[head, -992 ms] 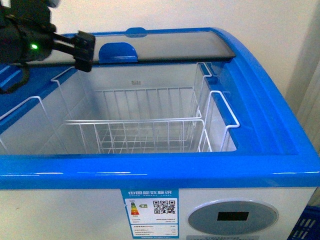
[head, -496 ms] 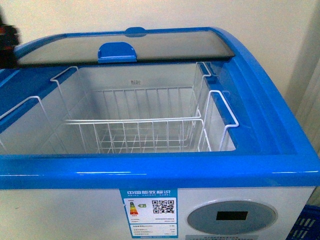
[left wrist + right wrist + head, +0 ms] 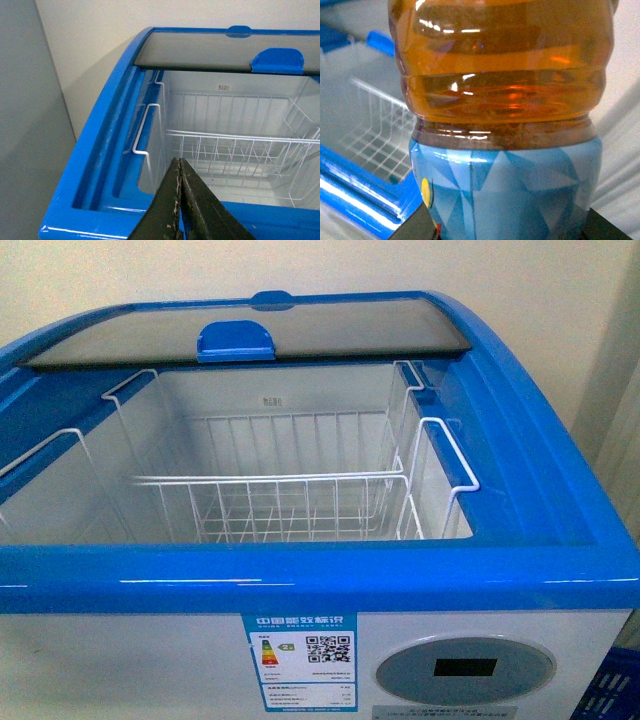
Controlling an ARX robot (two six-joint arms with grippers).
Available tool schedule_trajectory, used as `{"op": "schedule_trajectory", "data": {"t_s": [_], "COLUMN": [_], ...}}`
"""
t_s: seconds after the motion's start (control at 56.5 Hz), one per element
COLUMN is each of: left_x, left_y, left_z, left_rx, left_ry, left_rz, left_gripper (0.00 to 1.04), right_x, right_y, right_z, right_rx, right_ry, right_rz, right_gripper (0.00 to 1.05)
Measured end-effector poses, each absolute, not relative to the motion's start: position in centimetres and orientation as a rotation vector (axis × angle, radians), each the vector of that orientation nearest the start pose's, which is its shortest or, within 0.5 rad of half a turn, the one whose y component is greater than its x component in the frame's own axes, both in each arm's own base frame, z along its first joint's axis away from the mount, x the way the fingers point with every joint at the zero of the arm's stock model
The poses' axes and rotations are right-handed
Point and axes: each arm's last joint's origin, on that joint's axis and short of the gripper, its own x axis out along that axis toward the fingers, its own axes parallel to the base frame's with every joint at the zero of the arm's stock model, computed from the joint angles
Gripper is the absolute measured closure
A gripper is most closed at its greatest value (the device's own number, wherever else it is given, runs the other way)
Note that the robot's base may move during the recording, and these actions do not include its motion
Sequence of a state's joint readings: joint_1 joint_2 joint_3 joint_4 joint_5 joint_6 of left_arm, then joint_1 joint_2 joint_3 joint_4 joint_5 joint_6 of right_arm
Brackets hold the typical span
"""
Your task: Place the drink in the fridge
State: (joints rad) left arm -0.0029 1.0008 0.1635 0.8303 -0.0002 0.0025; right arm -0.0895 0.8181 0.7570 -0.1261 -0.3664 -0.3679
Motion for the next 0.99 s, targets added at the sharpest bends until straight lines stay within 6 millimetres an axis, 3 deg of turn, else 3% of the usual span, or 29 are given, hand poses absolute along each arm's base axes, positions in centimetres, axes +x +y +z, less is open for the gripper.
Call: {"op": "schedule_trajectory", "data": {"t_s": [0.124,0.301,0.461,0.797,0.992], "left_x": [17.3,15.7,14.5,12.8,12.3], "left_y": [-0.1,0.0,0.0,0.0,0.0], "left_z": [18.0,17.5,16.2,17.0,17.1], "left_rx": [0.002,0.002,0.002,0.002,0.002], "left_ry": [0.009,0.009,0.017,-0.011,-0.014], "left_rz": [-0.003,-0.003,-0.003,-0.003,-0.003], "left_gripper": [1.02,1.02,1.02,1.02,1.02], "right_x": [22.0,28.1,30.4,36.2,37.8], "right_y": [0.9,5.6,9.6,18.1,20.7], "right_z": [31.1,30.2,28.7,26.2,24.4], "right_rx": [-0.489,-0.747,-0.819,-1.107,-1.162], "right_ry": [0.195,0.208,0.200,0.179,0.208], "right_rz": [0.450,0.585,0.619,0.685,0.723], "right_gripper": [0.67,0.67,0.67,0.67,0.67]}}
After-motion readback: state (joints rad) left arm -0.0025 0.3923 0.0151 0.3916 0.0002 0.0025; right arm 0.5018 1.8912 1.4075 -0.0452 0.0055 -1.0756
